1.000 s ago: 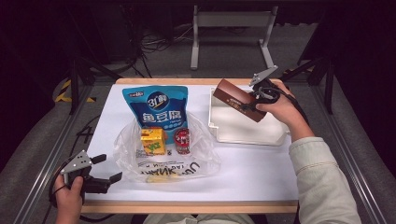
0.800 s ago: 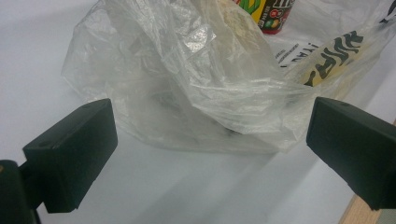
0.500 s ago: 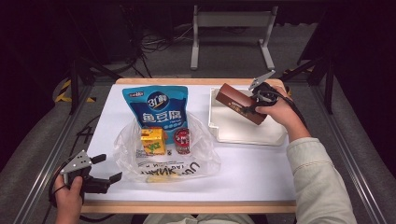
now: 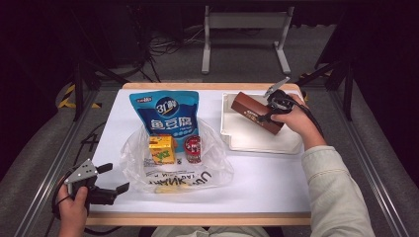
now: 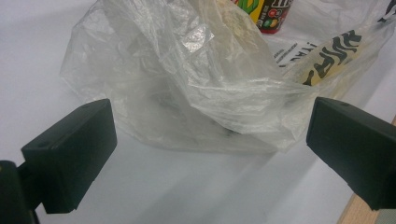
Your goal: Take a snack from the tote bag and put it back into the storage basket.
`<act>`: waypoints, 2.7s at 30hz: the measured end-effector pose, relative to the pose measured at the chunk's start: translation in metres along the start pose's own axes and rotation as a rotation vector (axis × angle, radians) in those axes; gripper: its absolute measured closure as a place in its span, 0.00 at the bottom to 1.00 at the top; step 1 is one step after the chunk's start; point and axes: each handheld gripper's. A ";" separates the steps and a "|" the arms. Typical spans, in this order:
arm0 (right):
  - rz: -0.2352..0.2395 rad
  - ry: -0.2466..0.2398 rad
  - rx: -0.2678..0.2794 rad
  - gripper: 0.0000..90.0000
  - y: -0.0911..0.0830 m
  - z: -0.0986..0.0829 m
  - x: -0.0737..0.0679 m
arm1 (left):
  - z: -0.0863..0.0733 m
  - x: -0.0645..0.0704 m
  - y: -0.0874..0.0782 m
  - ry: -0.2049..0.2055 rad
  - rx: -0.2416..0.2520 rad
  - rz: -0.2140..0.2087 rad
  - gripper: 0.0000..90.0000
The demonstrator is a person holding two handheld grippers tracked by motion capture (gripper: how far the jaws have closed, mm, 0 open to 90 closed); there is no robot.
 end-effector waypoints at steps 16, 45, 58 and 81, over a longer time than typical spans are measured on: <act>0.002 -0.001 -0.028 0.47 0.009 -0.005 0.002 | 0.000 0.000 0.001 0.000 -0.007 -0.008 0.02; -0.029 0.014 -0.045 0.41 0.015 -0.007 0.001 | 0.000 0.000 0.002 0.001 -0.015 -0.012 0.02; -0.046 0.027 0.108 0.52 -0.019 -0.008 -0.011 | 0.003 -0.001 0.006 0.008 -0.017 -0.018 0.02; -0.008 0.154 0.147 1.00 -0.022 -0.020 -0.042 | 0.005 -0.002 0.008 0.017 -0.009 -0.019 0.02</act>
Point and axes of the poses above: each handheld gripper's, and its own axes: y roughly forward along the jaws, z roughly out of its top, x roughly to its right, and after that the axes turned 4 degrees about -z, right-handed
